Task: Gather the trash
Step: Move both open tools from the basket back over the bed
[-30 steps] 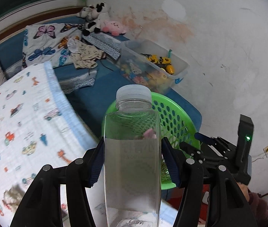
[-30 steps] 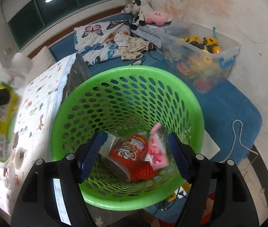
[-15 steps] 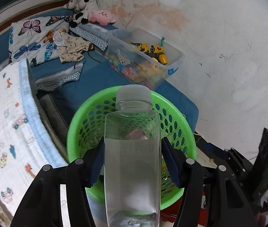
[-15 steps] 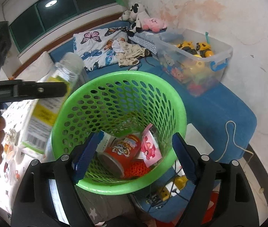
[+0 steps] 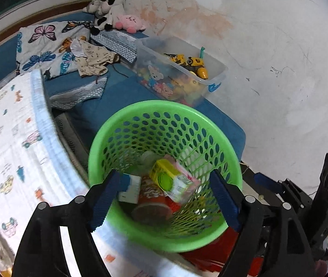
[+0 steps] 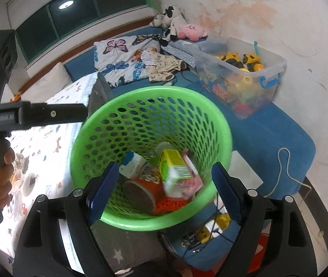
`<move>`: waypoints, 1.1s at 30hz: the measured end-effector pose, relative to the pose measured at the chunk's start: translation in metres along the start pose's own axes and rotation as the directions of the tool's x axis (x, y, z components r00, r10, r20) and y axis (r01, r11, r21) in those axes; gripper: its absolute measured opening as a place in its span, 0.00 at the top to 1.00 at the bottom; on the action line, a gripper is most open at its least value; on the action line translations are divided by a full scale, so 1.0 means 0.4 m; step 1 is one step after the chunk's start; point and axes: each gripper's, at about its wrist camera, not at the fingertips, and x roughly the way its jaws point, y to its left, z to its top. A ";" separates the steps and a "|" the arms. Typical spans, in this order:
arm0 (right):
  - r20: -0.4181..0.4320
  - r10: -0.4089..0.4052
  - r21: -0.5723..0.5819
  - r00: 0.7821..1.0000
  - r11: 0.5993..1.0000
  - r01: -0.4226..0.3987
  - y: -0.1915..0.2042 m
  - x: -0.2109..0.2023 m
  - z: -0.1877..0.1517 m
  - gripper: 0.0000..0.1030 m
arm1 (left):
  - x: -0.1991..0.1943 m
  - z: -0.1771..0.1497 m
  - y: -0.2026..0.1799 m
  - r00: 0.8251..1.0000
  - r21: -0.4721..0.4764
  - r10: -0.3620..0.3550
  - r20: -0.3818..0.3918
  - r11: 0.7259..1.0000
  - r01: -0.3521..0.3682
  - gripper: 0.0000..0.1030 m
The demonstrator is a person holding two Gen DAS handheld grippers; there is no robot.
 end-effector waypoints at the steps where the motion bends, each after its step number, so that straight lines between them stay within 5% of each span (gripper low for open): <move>1: 0.001 0.006 -0.007 1.000 1.000 -0.006 0.010 -0.002 -0.001 0.18 | -0.011 -0.007 0.006 1.000 -0.001 0.007 0.004 1.000 -0.007 0.24; 19: 0.001 0.105 -0.111 0.995 0.988 -0.104 0.183 -0.018 -0.020 0.12 | -0.225 -0.192 0.197 0.982 -0.135 0.167 0.091 0.979 -0.154 0.16; 33: -0.032 0.176 -0.177 0.984 0.968 -0.179 0.323 0.001 -0.043 0.11 | -0.334 -0.355 0.409 0.957 -0.312 0.282 0.069 0.917 -0.248 0.15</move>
